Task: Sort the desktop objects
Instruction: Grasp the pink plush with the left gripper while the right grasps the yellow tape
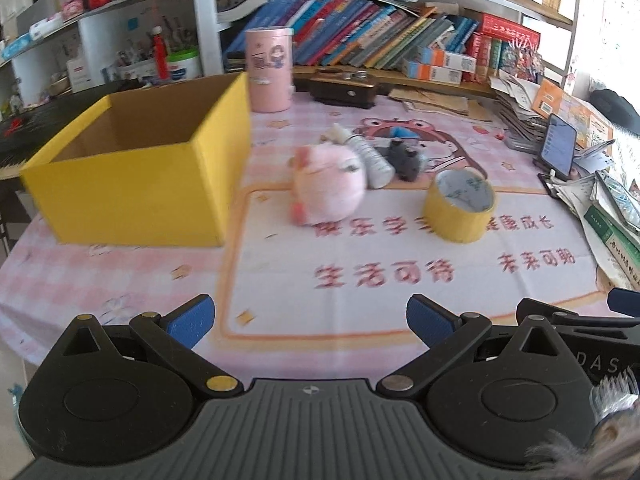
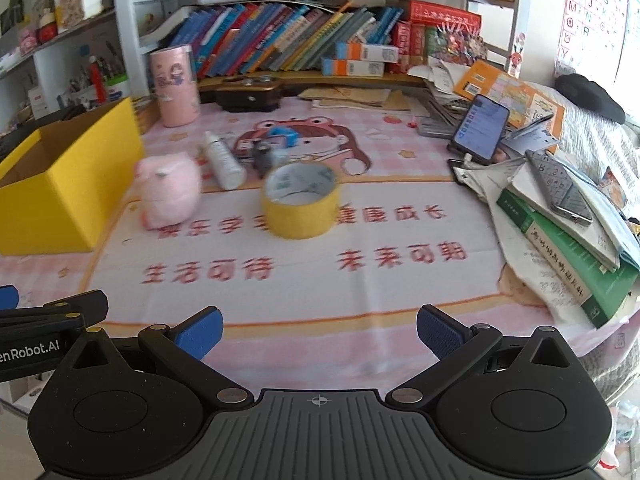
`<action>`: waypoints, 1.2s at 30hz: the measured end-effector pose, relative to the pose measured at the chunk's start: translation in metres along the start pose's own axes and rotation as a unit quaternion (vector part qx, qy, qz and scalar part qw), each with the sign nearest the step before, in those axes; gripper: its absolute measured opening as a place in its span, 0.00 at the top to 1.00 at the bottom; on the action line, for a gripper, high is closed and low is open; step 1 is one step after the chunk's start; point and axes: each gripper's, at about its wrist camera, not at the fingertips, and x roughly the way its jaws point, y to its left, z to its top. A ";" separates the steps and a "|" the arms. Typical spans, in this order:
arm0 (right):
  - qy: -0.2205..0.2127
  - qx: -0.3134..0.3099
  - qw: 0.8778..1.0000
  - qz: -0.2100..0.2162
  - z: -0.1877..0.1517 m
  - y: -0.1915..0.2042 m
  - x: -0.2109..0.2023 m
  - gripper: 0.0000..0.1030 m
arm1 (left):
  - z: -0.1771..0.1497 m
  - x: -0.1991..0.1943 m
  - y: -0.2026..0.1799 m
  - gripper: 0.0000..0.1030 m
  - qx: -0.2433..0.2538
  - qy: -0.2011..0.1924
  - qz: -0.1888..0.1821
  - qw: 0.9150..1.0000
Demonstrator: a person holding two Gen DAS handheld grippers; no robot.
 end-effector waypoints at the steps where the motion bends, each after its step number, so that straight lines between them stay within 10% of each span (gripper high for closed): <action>1: 0.000 0.001 1.000 0.001 0.003 -0.006 0.004 0.00 | 0.003 0.004 -0.007 0.00 0.002 -0.001 0.000 1.000; 16: -0.003 -0.080 0.991 0.108 0.044 -0.023 0.102 0.00 | 0.072 0.070 -0.047 0.00 0.021 -0.038 0.064 0.997; 36: -0.024 -0.163 0.975 0.146 0.075 0.003 0.163 0.00 | 0.099 0.171 -0.039 0.02 0.024 0.026 0.084 0.996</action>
